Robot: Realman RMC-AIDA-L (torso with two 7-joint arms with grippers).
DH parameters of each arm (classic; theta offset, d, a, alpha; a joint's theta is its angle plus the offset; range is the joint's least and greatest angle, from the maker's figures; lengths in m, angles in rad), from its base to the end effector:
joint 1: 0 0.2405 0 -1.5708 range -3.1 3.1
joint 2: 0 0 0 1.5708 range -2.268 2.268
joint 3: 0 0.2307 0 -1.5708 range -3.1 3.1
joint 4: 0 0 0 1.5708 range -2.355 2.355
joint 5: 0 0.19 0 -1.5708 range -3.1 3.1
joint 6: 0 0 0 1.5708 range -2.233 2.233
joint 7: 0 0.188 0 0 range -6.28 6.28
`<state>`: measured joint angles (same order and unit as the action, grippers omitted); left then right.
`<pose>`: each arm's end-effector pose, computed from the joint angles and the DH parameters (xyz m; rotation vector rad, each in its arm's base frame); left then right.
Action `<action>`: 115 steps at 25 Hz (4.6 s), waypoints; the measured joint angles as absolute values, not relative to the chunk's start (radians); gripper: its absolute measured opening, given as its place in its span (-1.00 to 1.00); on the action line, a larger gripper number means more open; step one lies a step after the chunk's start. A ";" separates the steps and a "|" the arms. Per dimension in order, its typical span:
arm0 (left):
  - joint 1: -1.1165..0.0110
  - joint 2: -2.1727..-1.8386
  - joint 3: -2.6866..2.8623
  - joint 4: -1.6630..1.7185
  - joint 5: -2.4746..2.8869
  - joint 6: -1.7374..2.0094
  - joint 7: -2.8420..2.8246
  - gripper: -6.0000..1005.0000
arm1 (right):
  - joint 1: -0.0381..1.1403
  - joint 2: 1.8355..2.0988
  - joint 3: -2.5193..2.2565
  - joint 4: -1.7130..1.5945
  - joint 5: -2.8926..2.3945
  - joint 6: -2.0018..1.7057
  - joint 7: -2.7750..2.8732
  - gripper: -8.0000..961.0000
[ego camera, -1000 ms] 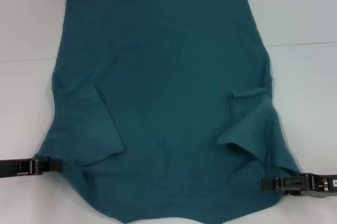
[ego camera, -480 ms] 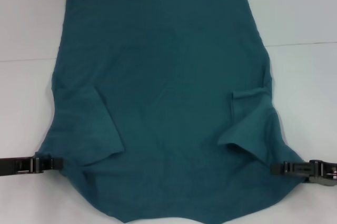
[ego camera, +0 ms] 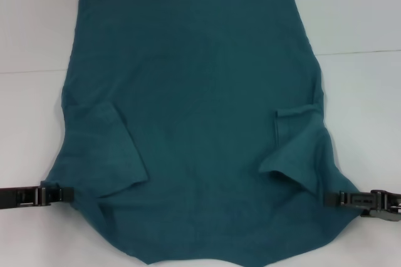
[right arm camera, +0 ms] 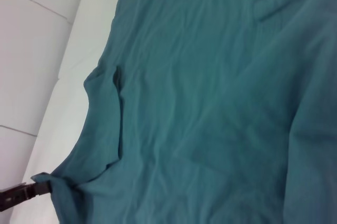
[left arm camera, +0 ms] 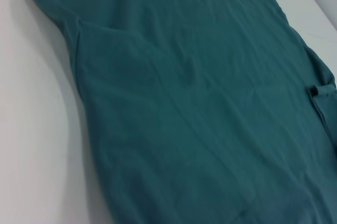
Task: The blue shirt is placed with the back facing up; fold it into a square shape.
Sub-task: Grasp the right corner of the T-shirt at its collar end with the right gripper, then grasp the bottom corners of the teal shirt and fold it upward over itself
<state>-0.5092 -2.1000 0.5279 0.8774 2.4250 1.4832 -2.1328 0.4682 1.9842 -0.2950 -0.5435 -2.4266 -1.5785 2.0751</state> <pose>-0.2853 0.3205 0.0002 -2.2956 -1.5548 -0.3320 0.3093 0.2807 -0.0003 -2.1798 1.8900 0.6020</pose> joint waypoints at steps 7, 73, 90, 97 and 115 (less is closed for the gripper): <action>-0.511 -2.100 0.528 0.878 2.425 1.483 -2.134 -0.98 | 0.452 1.981 -0.289 -0.547 -2.427 -1.581 2.068 0.67; -0.414 -2.100 0.351 0.867 2.413 1.588 -2.031 -0.98 | 0.319 2.034 -0.265 -0.558 -2.273 -1.628 1.807 -0.91; -0.402 -2.101 0.347 0.868 2.416 1.600 -2.027 -0.98 | 0.309 2.034 -0.264 -0.566 -2.278 -1.626 1.798 -0.91; -0.374 -2.107 0.342 0.876 2.412 1.647 -2.009 -0.98 | 0.281 2.033 -0.269 -0.568 -2.288 -1.668 1.759 -0.91; -0.314 -2.109 0.253 0.887 2.411 1.756 -1.966 -0.98 | 0.198 2.016 -0.264 -0.569 -2.287 -1.746 1.712 -0.91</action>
